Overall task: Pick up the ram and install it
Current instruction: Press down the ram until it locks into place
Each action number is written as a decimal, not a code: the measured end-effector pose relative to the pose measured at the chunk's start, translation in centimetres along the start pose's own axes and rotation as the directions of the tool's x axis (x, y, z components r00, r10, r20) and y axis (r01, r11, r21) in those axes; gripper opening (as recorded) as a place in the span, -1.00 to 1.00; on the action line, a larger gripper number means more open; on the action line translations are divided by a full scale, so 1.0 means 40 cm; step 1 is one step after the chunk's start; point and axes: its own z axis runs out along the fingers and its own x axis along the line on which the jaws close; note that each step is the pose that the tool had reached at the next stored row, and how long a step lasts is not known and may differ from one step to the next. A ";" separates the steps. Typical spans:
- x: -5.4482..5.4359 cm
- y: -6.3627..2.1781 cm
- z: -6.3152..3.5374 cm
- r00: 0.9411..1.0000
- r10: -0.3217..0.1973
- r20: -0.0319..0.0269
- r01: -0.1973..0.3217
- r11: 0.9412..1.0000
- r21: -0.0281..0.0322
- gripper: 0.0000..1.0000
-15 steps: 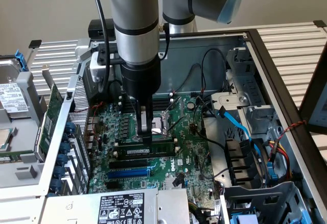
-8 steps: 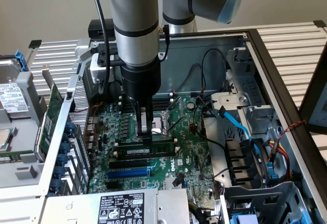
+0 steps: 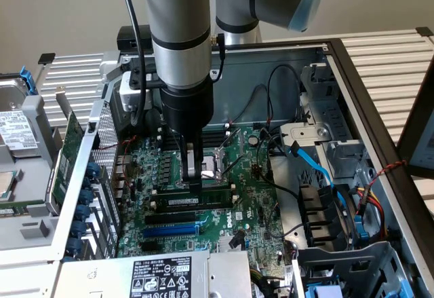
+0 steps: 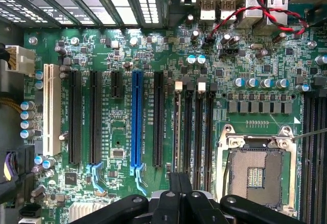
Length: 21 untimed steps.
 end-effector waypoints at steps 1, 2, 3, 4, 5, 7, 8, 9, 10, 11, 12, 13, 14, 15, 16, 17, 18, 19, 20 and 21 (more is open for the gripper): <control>0.000 0.000 0.000 1.000 0.000 0.000 0.000 1.000 0.000 -0.79; 0.000 0.000 0.001 1.000 0.000 0.000 0.000 1.000 0.000 -0.79; 0.000 0.000 0.001 1.000 0.000 0.000 0.000 1.000 0.000 -0.79; 0.000 0.000 0.002 1.000 0.000 0.000 0.000 1.000 0.000 -0.79; 0.000 0.000 0.002 1.000 0.000 0.000 0.000 1.000 0.000 -0.79; 0.000 0.000 0.003 1.000 0.000 0.000 0.000 1.000 0.000 -0.79; 0.000 0.000 0.004 1.000 0.000 0.000 0.000 1.000 0.000 -0.79; 0.000 0.000 0.004 1.000 0.000 0.000 0.000 1.000 0.000 -0.79; 0.000 0.000 0.005 1.000 0.000 0.000 0.000 1.000 0.000 -0.79; 0.000 0.000 0.005 1.000 0.000 0.000 0.000 1.000 0.000 -0.79; 0.000 0.000 0.005 1.000 0.000 0.000 0.000 1.000 0.000 -0.79; 0.000 0.000 0.006 1.000 0.000 0.000 0.000 1.000 0.000 -0.79; 0.000 0.000 0.007 1.000 0.000 0.000 0.000 1.000 0.000 -0.79; 0.000 0.000 0.008 1.000 0.000 0.000 0.000 1.000 0.000 -0.79; 0.000 0.000 0.008 1.000 0.000 0.000 0.000 1.000 0.000 -0.79; 0.000 0.000 0.009 1.000 0.000 0.000 0.000 1.000 0.000 -0.79; 0.000 0.000 0.009 1.000 0.000 0.000 0.000 1.000 0.000 -0.79; 0.000 0.000 0.010 1.000 0.000 0.000 0.000 1.000 0.000 -0.79; 0.000 0.000 0.011 1.000 0.000 0.000 0.000 1.000 0.000 -0.79; 0.000 0.000 0.011 1.000 0.000 0.000 0.000 1.000 0.000 -0.79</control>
